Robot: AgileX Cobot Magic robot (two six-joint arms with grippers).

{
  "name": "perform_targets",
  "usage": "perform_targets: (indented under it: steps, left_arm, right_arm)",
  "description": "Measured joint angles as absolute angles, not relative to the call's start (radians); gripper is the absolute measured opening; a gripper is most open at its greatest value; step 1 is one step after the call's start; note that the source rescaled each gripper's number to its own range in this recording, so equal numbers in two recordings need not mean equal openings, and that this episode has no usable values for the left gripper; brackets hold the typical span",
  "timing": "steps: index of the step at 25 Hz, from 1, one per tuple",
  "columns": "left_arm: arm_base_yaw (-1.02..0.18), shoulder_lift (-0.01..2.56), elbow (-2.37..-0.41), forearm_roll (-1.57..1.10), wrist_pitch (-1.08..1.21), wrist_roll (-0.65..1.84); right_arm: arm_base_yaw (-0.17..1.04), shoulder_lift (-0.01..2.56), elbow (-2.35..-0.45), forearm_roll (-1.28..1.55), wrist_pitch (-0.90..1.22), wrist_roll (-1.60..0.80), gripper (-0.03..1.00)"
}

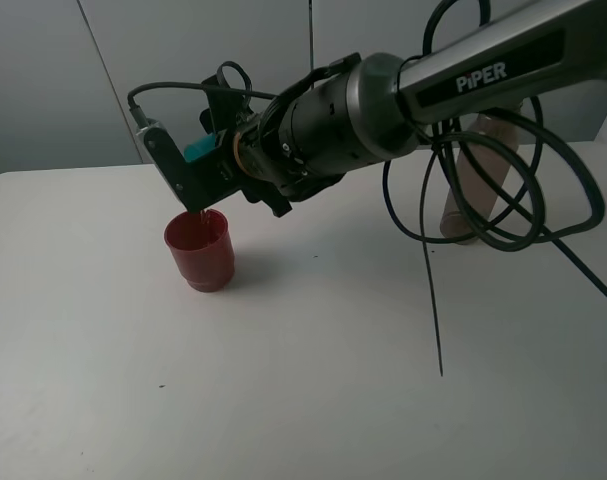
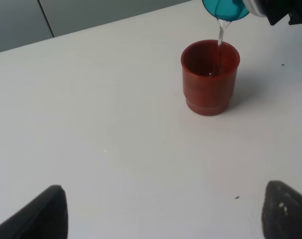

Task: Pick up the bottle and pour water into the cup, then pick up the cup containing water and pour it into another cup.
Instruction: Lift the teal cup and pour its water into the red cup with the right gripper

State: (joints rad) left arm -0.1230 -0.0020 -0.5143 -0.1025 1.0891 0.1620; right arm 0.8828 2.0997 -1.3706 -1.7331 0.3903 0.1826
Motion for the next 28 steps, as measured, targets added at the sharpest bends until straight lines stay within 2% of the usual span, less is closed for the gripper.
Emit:
perform_targets:
  steps: [11, 23, 28]
  left_arm:
    - [-0.123, -0.002, -0.514, -0.102, 1.089, 0.162]
    - [-0.123, -0.002, -0.514, -0.102, 1.089, 0.162]
    - [-0.123, -0.002, -0.514, -0.102, 1.089, 0.162]
  right_arm:
    - [0.883, 2.1, -1.371, -1.734, 0.346, 0.052, 0.05]
    - [0.883, 2.1, -1.371, -1.734, 0.342, 0.044, 0.05]
    - [0.883, 2.1, -1.371, -1.712, 0.334, 0.114, 0.05]
